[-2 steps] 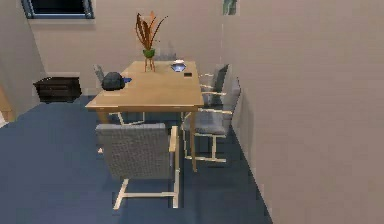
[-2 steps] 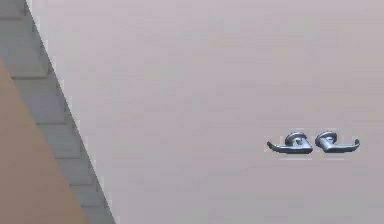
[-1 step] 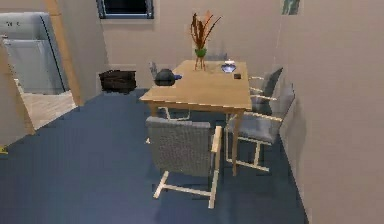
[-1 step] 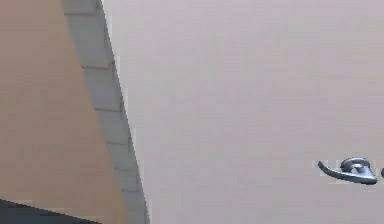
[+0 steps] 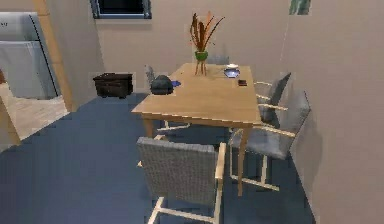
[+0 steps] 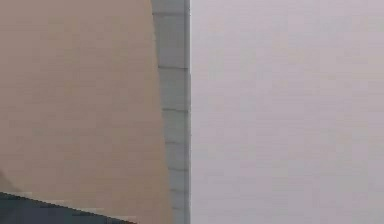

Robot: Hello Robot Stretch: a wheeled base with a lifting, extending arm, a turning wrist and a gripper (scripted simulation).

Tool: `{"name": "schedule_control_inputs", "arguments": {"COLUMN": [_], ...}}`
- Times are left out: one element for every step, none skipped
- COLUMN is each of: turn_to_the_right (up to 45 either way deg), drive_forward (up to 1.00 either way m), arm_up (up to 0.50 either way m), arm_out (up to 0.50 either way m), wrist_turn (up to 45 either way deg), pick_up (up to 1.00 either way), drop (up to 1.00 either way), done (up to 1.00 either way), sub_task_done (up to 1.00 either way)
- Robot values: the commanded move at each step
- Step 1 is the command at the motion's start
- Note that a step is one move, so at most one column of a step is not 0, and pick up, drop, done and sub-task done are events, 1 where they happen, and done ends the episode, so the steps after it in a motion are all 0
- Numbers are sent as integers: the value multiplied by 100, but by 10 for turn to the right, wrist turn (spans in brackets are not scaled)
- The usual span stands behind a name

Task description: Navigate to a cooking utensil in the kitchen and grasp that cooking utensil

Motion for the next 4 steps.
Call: {"name": "schedule_control_inputs", "arguments": {"turn_to_the_right": [120, 0, -450, -180], "drive_forward": [0, 15, 0, 0], "arm_up": [0, 0, 0, 0], "arm_out": [0, 0, 0, 0], "wrist_turn": [0, 0, 0, 0], "pick_up": [0, 0, 0, 0], "drop": [0, 0, 0, 0], "done": [0, 0, 0, 0], "sub_task_done": [0, 0, 0, 0]}}
